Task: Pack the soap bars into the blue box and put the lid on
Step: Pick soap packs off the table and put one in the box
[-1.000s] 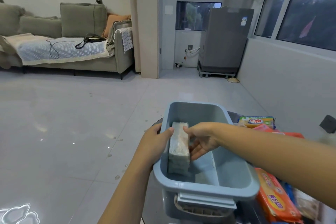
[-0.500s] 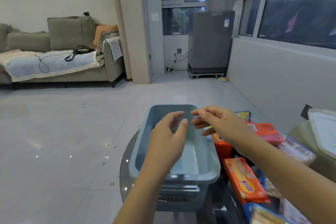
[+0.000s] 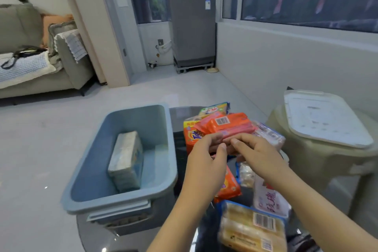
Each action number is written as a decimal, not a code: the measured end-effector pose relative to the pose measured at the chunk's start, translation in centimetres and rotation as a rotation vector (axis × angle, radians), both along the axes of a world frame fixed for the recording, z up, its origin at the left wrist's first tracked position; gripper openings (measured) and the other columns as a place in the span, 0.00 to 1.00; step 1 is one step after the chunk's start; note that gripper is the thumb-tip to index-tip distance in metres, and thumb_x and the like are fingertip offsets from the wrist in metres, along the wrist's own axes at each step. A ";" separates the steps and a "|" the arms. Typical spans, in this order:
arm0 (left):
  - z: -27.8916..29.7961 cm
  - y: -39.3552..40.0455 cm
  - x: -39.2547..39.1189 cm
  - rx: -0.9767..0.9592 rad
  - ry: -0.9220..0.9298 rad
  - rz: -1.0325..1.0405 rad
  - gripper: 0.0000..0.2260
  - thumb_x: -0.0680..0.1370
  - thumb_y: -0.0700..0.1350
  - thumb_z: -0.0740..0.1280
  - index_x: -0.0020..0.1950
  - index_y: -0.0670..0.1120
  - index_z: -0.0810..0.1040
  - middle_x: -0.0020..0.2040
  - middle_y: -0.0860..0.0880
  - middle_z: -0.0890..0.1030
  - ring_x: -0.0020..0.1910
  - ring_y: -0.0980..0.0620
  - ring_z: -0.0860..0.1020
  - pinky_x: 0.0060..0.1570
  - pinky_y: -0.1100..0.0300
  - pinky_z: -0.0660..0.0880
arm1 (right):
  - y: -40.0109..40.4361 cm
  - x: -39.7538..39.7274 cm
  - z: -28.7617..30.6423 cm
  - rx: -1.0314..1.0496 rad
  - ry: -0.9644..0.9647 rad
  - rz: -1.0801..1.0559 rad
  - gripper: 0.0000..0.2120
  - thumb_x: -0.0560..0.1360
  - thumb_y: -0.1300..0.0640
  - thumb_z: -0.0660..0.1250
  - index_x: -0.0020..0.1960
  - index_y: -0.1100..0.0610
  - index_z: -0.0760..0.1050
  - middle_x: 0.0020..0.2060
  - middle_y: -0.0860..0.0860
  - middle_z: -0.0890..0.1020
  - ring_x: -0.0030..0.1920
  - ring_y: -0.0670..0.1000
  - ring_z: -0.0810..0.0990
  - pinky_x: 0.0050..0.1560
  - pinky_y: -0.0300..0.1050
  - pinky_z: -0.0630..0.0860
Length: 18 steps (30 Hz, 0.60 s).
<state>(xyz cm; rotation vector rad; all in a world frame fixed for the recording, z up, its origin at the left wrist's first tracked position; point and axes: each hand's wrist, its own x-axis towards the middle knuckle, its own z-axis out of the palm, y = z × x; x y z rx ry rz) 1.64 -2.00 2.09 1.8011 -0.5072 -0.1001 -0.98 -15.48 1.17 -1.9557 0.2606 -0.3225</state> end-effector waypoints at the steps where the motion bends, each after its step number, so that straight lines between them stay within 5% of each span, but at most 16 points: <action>1: -0.5 -0.5 0.0 0.034 0.005 0.006 0.11 0.79 0.42 0.62 0.61 0.51 0.75 0.53 0.57 0.78 0.46 0.68 0.76 0.42 0.81 0.69 | -0.5 -0.1 -0.6 0.006 0.023 -0.010 0.10 0.78 0.58 0.60 0.46 0.48 0.79 0.41 0.49 0.84 0.46 0.48 0.82 0.47 0.45 0.78; 4: -2.5 -1.5 0.6 0.120 0.054 0.039 0.15 0.79 0.43 0.62 0.66 0.49 0.73 0.62 0.53 0.76 0.52 0.64 0.75 0.47 0.78 0.69 | -1.3 0.0 -1.9 0.059 0.118 -0.015 0.09 0.78 0.60 0.60 0.49 0.51 0.78 0.41 0.48 0.82 0.44 0.46 0.81 0.43 0.38 0.77; 8: -4.9 -1.9 1.2 0.242 0.158 0.086 0.19 0.79 0.46 0.61 0.71 0.49 0.69 0.69 0.50 0.70 0.65 0.54 0.71 0.63 0.60 0.69 | -1.5 0.6 -3.4 -0.015 0.249 -0.021 0.12 0.77 0.57 0.62 0.58 0.55 0.77 0.40 0.42 0.78 0.41 0.41 0.77 0.44 0.39 0.74; 11: -6.3 -2.0 1.6 0.334 0.249 0.114 0.23 0.80 0.47 0.60 0.75 0.48 0.62 0.73 0.48 0.62 0.70 0.51 0.66 0.67 0.56 0.65 | -1.5 1.0 -4.1 -0.110 0.350 0.020 0.19 0.77 0.54 0.61 0.67 0.54 0.71 0.55 0.48 0.80 0.51 0.46 0.78 0.51 0.41 0.74; 13: -7.0 -1.9 1.9 0.346 0.305 0.119 0.24 0.79 0.47 0.61 0.75 0.49 0.61 0.73 0.48 0.62 0.69 0.49 0.68 0.65 0.55 0.67 | -1.4 1.3 -4.0 -0.202 0.405 0.063 0.21 0.77 0.53 0.60 0.69 0.55 0.69 0.63 0.52 0.77 0.60 0.49 0.77 0.59 0.43 0.73; 18: -8.2 -1.9 2.2 0.301 0.390 0.111 0.25 0.76 0.50 0.63 0.73 0.53 0.64 0.69 0.49 0.72 0.63 0.48 0.75 0.62 0.46 0.74 | -0.8 2.2 -4.2 -0.275 0.492 0.089 0.16 0.77 0.55 0.58 0.59 0.62 0.75 0.54 0.59 0.82 0.54 0.56 0.80 0.56 0.54 0.76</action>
